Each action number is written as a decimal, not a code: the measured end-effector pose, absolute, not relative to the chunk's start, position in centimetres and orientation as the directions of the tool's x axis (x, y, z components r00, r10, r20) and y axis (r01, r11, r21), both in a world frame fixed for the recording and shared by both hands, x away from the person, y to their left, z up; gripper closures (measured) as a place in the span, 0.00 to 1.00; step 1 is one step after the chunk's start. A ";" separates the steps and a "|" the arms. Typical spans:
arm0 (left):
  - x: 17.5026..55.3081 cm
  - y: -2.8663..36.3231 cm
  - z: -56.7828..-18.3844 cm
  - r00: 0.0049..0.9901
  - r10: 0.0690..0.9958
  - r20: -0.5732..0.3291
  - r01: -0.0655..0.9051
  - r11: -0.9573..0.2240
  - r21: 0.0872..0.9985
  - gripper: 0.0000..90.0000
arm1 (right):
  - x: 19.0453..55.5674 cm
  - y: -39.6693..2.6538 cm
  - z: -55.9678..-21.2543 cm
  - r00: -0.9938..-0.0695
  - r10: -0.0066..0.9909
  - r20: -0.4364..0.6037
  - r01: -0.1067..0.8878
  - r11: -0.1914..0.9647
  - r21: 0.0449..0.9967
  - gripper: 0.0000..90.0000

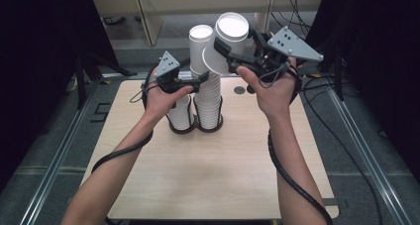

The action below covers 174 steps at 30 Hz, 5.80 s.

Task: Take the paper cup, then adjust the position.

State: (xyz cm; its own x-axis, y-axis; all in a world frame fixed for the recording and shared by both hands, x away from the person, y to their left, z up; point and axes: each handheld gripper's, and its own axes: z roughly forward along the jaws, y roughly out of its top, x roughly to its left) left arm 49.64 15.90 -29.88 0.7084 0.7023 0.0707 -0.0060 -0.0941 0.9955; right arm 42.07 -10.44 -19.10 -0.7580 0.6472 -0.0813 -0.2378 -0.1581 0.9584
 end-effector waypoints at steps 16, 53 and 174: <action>42.8 18.7 -33.9 0.750 0.659 0.065 0.020 -0.121 0.992 0.16 | 40.0 -10.5 -23.9 -0.781 0.623 -0.040 -0.147 -0.121 0.982 0.28; 32.5 24.2 -41.7 0.799 0.601 0.007 0.086 -0.126 0.988 0.16 | 34.9 -9.0 -38.6 -0.816 0.568 0.110 0.107 -0.039 0.993 0.28; 34.8 20.6 -43.9 0.930 0.361 0.069 0.126 -0.491 0.862 0.19 | 35.0 -4.8 -42.7 -0.896 0.381 0.226 0.279 0.088 0.956 0.17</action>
